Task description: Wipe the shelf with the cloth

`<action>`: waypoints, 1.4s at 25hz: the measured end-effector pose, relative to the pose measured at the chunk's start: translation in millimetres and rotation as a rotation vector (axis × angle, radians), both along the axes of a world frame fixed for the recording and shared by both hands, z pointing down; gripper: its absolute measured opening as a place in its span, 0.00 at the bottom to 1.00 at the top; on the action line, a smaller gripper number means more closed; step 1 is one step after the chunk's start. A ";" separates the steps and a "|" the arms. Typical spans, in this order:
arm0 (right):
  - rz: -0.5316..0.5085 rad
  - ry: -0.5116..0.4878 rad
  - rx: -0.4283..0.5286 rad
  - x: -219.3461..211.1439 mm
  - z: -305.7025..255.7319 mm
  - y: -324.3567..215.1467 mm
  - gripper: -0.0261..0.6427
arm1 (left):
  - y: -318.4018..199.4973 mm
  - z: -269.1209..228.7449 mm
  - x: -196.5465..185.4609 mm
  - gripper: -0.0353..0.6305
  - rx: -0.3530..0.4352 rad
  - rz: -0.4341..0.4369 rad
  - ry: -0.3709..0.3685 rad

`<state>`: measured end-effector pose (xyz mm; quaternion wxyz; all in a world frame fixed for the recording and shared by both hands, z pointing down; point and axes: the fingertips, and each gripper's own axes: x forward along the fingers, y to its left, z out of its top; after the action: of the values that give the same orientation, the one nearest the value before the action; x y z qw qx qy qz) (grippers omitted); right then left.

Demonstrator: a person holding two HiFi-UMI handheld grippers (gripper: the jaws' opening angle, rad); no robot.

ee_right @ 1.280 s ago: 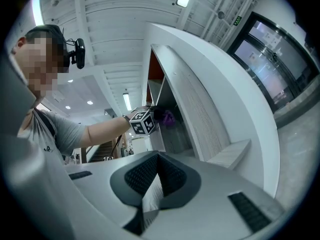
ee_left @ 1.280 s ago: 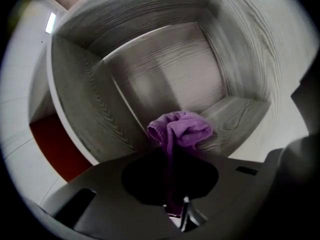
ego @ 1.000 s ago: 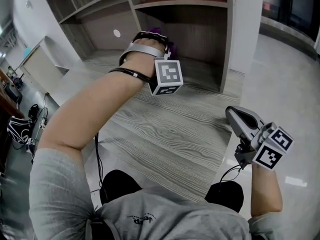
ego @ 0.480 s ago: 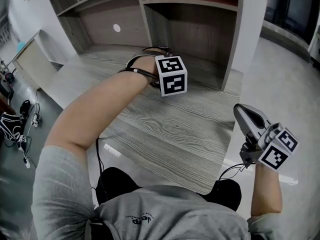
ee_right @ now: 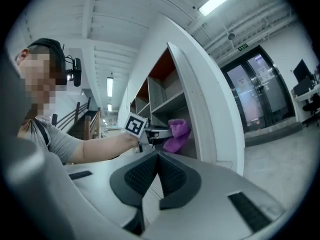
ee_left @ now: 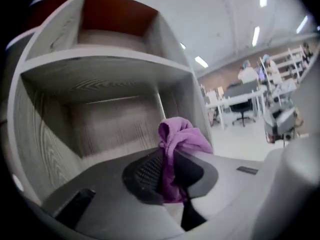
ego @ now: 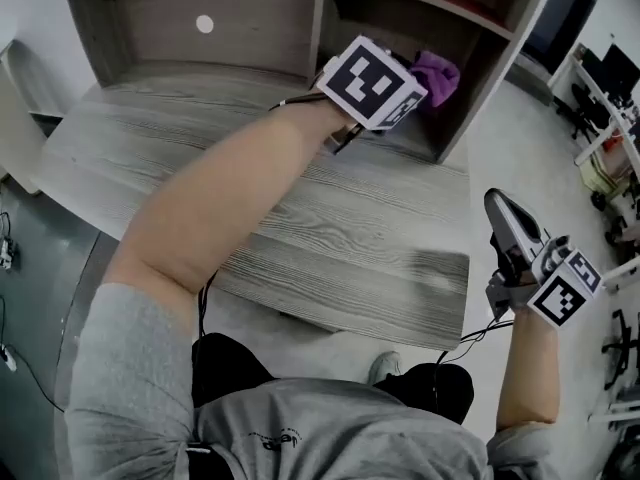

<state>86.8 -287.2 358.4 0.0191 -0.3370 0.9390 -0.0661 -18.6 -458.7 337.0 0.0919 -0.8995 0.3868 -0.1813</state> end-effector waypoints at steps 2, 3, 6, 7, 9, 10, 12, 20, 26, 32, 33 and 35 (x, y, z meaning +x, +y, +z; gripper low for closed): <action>0.057 0.052 0.006 19.4 23.9 -10.8 0.07 | -37.8 11.3 29.9 0.17 -0.053 0.069 0.195; 0.090 0.077 0.013 34.9 41.2 -22.8 0.07 | -64.7 23.5 50.5 0.17 -0.075 0.113 0.277; 0.180 0.112 0.016 68.5 75.6 -51.9 0.07 | -140.6 42.9 101.2 0.17 -0.095 0.234 0.439; 0.204 0.112 0.006 73.0 80.5 -55.0 0.07 | -161.9 42.2 111.0 0.17 -0.087 0.251 0.465; 0.254 0.122 -0.022 77.4 87.4 -57.6 0.07 | -202.6 36.0 120.4 0.17 -0.059 0.252 0.506; 0.279 0.131 -0.034 78.4 89.3 -58.9 0.07 | -221.1 30.3 120.7 0.17 -0.045 0.249 0.524; 0.327 0.144 -0.054 83.4 92.0 -58.9 0.07 | -246.7 18.6 124.0 0.17 -0.013 0.259 0.542; 0.395 0.133 -0.054 141.3 105.6 -22.2 0.07 | -223.9 21.1 180.4 0.18 0.083 0.337 0.488; 0.324 0.126 -0.012 107.3 99.1 -50.2 0.07 | -218.9 65.0 178.4 0.17 0.081 0.329 0.316; 0.256 0.121 -0.001 82.4 91.3 -56.9 0.07 | -209.9 169.0 187.7 0.17 -0.008 0.323 -0.050; 0.253 0.121 0.000 80.7 91.0 -57.0 0.07 | -208.1 185.9 189.6 0.17 -0.034 0.329 -0.109; 0.251 0.123 0.004 78.8 91.1 -56.4 0.07 | -201.6 212.9 194.1 0.17 -0.116 0.360 -0.175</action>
<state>165.6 -343.6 449.5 -0.0296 -0.4554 0.8889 -0.0406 175.5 -660.3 549.9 0.1042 -0.9386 0.1996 -0.2614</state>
